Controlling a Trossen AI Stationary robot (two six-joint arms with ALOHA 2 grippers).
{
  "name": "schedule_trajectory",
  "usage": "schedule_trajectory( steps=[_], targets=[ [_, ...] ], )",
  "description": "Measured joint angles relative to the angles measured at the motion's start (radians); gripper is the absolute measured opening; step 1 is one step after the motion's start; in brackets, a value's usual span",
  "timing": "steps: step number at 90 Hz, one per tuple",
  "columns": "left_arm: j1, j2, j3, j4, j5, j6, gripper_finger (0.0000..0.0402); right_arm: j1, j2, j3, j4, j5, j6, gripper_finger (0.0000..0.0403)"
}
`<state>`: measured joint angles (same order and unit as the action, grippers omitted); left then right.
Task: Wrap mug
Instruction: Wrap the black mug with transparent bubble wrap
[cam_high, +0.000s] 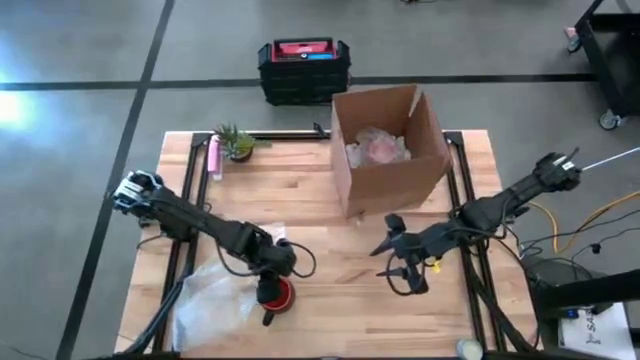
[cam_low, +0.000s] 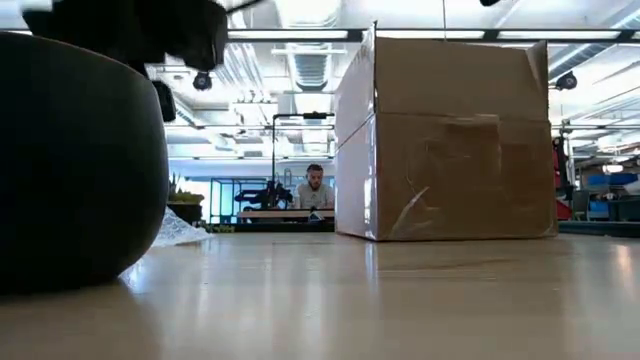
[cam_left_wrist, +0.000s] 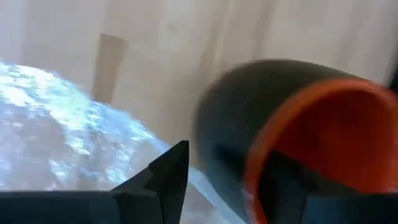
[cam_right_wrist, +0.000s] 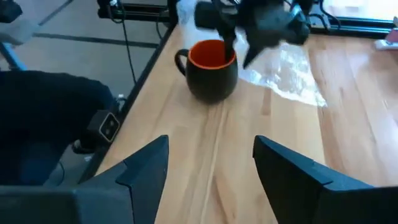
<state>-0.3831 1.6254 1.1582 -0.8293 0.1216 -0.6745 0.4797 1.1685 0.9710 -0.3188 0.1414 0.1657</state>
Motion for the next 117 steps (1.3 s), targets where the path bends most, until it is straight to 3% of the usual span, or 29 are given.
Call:
schedule_trajectory(
  steps=[18,25,45,63,88,107,117],
  targets=[
    [-0.003,0.050,0.044,-0.013,-0.009,0.025,0.0015,0.000,0.093,0.000,0.014,0.025,-0.053,0.0230],
    [-0.004,0.047,0.089,-0.053,-0.036,0.027,0.0012,-0.001,0.153,0.000,0.030,0.028,-0.069,0.0232],
    [-0.035,-0.023,0.326,-0.380,-0.158,0.015,0.0004,-0.026,0.370,0.029,0.259,0.027,-0.194,0.0218],
    [-0.063,-0.128,0.475,-0.539,-0.295,-0.034,0.0002,-0.096,0.579,0.196,0.358,0.068,-0.312,0.0199],
    [-0.074,-0.277,0.464,-0.627,-0.390,-0.078,0.0001,-0.227,0.937,0.538,0.362,0.069,-0.253,0.0158],
    [-0.073,-0.331,0.427,-0.639,-0.401,-0.090,0.0001,-0.276,1.170,0.743,0.339,0.042,-0.210,0.0086],
    [-0.074,-0.330,0.416,-0.636,-0.400,-0.093,0.0000,-0.283,1.235,0.820,0.198,-0.016,-0.211,0.0043]
  ],
)
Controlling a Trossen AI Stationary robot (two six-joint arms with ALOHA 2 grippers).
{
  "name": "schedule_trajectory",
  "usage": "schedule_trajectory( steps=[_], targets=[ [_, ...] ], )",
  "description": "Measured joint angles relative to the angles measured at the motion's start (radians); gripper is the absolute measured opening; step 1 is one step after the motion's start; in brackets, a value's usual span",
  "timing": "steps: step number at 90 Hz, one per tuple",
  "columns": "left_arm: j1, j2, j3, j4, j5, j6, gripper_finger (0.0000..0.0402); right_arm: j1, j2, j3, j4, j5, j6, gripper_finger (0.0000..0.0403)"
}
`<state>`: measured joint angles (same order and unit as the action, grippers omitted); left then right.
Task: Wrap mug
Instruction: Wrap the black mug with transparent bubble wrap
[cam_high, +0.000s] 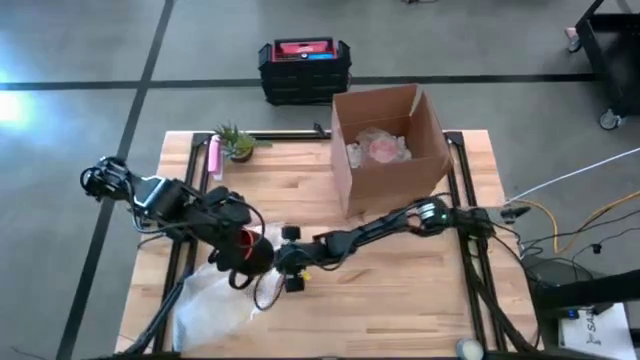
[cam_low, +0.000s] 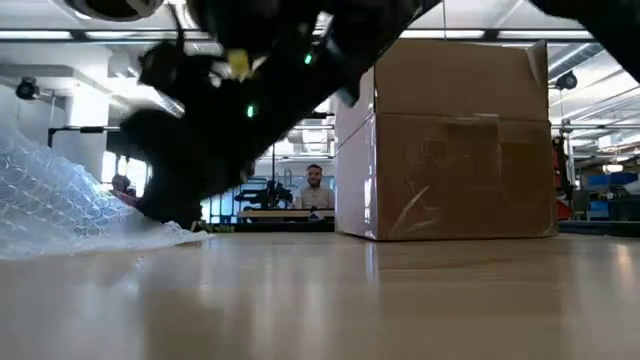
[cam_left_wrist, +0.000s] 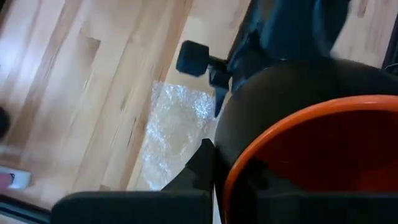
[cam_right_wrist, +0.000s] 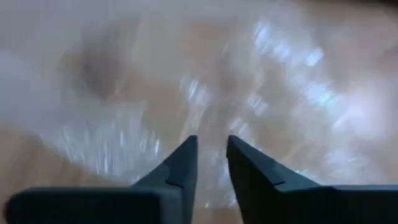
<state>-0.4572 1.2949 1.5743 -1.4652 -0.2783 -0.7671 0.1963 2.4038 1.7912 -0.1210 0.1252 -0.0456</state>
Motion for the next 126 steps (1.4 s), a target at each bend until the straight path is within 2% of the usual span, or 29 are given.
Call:
schedule_trajectory(
  steps=[13,35,49,59,76,93,102,114,126],
  targets=[
    [0.001,0.011,-0.018,0.002,0.000,-0.003,0.0000,0.004,0.008,0.053,-0.194,-0.012,-0.043,0.0005],
    [-0.008,0.021,-0.078,0.017,0.061,-0.052,0.0000,0.038,-0.075,0.042,-0.554,-0.005,-0.024,0.0003],
    [-0.039,0.019,-0.158,0.078,0.061,-0.097,0.0000,0.070,-0.148,-0.022,-0.689,0.013,0.030,0.0002],
    [-0.053,0.019,-0.260,0.234,0.062,-0.100,0.0000,0.095,-0.206,-0.087,-0.724,0.028,0.078,0.0002],
    [-0.053,0.032,-0.467,0.682,0.083,-0.033,0.0000,0.134,-0.307,-0.220,-0.706,0.038,0.162,0.0002],
    [-0.042,0.110,-0.620,1.022,0.034,0.021,0.0000,0.175,-0.401,-0.328,-0.648,0.126,0.224,0.0002],
    [-0.026,0.162,-0.652,1.064,-0.001,0.021,0.0000,0.190,-0.435,-0.373,-0.596,0.137,0.235,0.0002],
    [-0.006,0.224,-0.657,1.020,-0.002,-0.014,0.0000,0.206,-0.454,-0.417,-0.522,0.137,0.230,0.0002],
    [-0.006,0.228,-0.615,0.880,0.004,-0.074,0.0000,0.225,-0.454,-0.464,-0.533,0.126,0.260,0.0002]
  ],
)
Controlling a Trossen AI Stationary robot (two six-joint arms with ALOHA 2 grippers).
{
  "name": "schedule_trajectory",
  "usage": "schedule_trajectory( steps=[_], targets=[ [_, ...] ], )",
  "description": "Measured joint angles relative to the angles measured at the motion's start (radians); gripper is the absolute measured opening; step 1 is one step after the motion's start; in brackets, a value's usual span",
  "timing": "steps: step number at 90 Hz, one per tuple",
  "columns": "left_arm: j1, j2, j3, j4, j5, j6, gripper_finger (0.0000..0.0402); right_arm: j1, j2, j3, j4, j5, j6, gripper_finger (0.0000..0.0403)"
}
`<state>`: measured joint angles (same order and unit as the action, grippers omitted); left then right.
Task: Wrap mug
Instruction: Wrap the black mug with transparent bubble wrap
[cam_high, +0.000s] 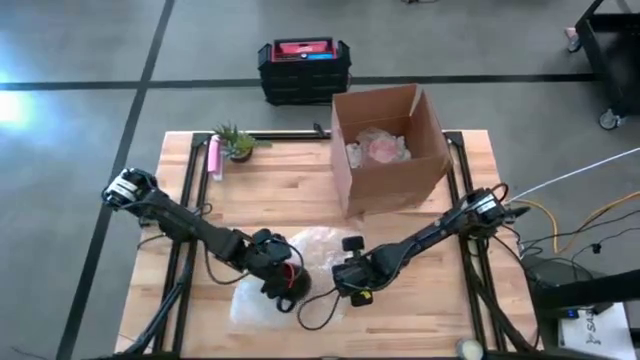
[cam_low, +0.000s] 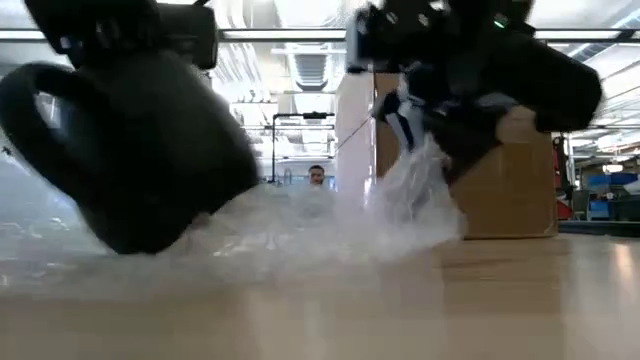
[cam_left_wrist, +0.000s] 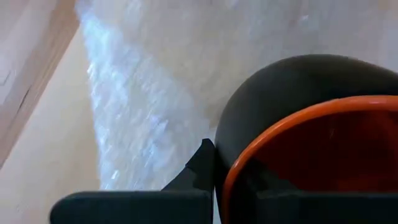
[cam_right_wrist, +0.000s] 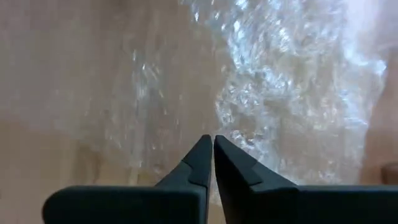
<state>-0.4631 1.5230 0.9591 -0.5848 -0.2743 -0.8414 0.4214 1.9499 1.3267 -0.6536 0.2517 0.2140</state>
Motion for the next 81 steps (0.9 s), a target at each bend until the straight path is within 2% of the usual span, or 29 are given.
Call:
schedule_trajectory(
  steps=[15,27,37,49,63,71,81],
  targets=[
    [-0.003,-0.018,0.105,-0.314,0.005,-0.038,0.0000,0.025,0.000,-0.068,-0.041,-0.049,0.068,0.0002],
    [-0.005,-0.022,0.204,-0.457,0.003,-0.037,0.0000,0.035,-0.023,-0.100,-0.046,-0.041,0.086,0.0002],
    [-0.005,-0.020,0.257,-0.451,0.004,-0.005,0.0002,0.031,-0.065,-0.089,-0.003,0.020,0.056,0.0002],
    [-0.005,-0.022,0.291,-0.448,0.004,0.015,0.0002,-0.002,-0.120,-0.088,0.256,0.123,-0.061,0.0002],
    [-0.005,-0.022,0.257,-0.420,0.002,0.013,0.0002,-0.076,-0.077,-0.118,0.640,0.015,-0.128,0.0002],
    [-0.005,-0.022,0.198,-0.404,0.003,0.009,0.0002,-0.106,-0.018,-0.119,0.694,-0.006,-0.128,0.0002],
    [-0.005,-0.020,0.124,-0.329,0.009,-0.008,0.0002,-0.130,0.049,-0.123,0.634,-0.034,-0.095,0.0002]
  ],
)
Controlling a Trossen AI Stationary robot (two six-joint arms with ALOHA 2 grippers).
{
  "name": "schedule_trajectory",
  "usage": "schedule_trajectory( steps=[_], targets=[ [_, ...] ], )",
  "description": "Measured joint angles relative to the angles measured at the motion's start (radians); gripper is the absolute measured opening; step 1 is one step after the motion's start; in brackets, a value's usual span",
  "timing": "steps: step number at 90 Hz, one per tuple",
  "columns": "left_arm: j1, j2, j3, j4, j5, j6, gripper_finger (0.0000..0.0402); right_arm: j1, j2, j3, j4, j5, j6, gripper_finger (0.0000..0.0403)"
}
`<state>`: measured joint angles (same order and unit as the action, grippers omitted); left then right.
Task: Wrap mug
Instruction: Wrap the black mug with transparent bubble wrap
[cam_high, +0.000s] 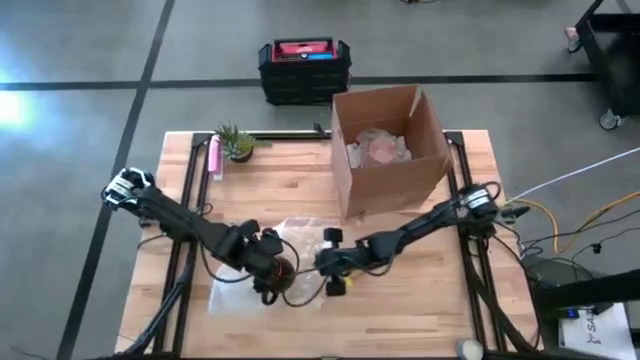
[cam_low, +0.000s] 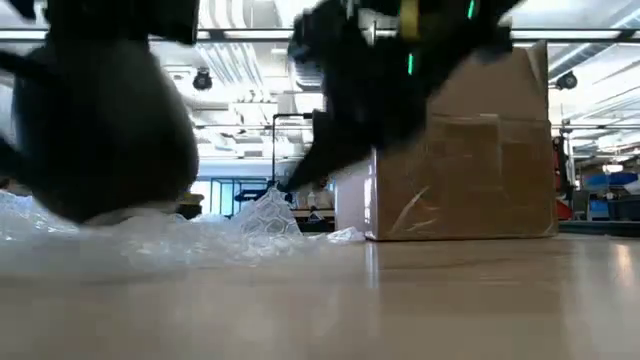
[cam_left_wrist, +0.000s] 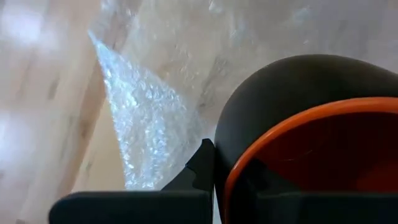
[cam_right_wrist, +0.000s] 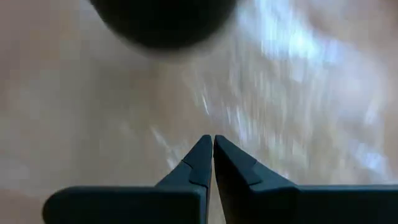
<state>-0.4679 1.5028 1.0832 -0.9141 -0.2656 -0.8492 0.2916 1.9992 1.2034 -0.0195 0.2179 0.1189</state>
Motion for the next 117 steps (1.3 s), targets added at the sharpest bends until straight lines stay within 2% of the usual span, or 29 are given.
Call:
schedule_trajectory(
  steps=[9,34,43,61,71,77,84,90,96,102,109,117],
  targets=[
    [0.001,0.000,-0.043,0.006,0.024,-0.009,0.0002,-0.004,0.017,0.002,-0.069,-0.051,0.013,0.0002],
    [0.000,-0.072,-0.049,-0.075,0.028,-0.008,0.0002,0.010,-0.027,-0.001,-0.329,-0.056,0.045,0.0002],
    [0.000,-0.116,-0.049,-0.156,0.022,-0.029,0.0002,0.033,-0.037,-0.011,-0.406,-0.049,0.060,0.0002],
    [0.004,-0.194,-0.052,-0.383,-0.040,-0.119,0.0002,0.098,-0.038,-0.021,-0.480,-0.028,0.076,0.0002],
    [0.003,-0.241,-0.037,-0.390,-0.046,-0.165,0.0002,0.111,-0.047,-0.022,-0.503,-0.036,0.104,0.0002],
    [0.001,-0.260,0.001,-0.374,-0.084,-0.184,0.0002,0.112,-0.053,-0.024,-0.506,-0.037,0.107,0.0002],
    [-0.001,-0.285,0.044,-0.309,-0.188,-0.172,0.0002,0.112,-0.060,-0.026,-0.503,-0.026,0.109,0.0002],
    [0.002,-0.307,0.054,-0.114,-0.234,-0.081,0.0002,0.113,-0.061,-0.027,-0.490,-0.009,0.110,0.0002],
    [0.007,-0.312,0.046,0.135,-0.193,0.035,0.0002,0.114,-0.062,-0.027,-0.477,0.002,0.110,0.0002],
    [0.008,-0.302,0.018,0.311,-0.114,0.102,0.0002,0.114,-0.062,-0.028,-0.475,0.003,0.110,0.0002],
    [0.010,-0.258,-0.010,0.374,-0.055,0.129,0.0002,0.118,-0.062,-0.029,-0.473,0.005,0.110,0.0002],
    [0.013,-0.177,-0.046,0.345,-0.054,0.120,0.0002,0.121,-0.062,-0.029,-0.471,0.012,0.110,0.0002]
  ],
)
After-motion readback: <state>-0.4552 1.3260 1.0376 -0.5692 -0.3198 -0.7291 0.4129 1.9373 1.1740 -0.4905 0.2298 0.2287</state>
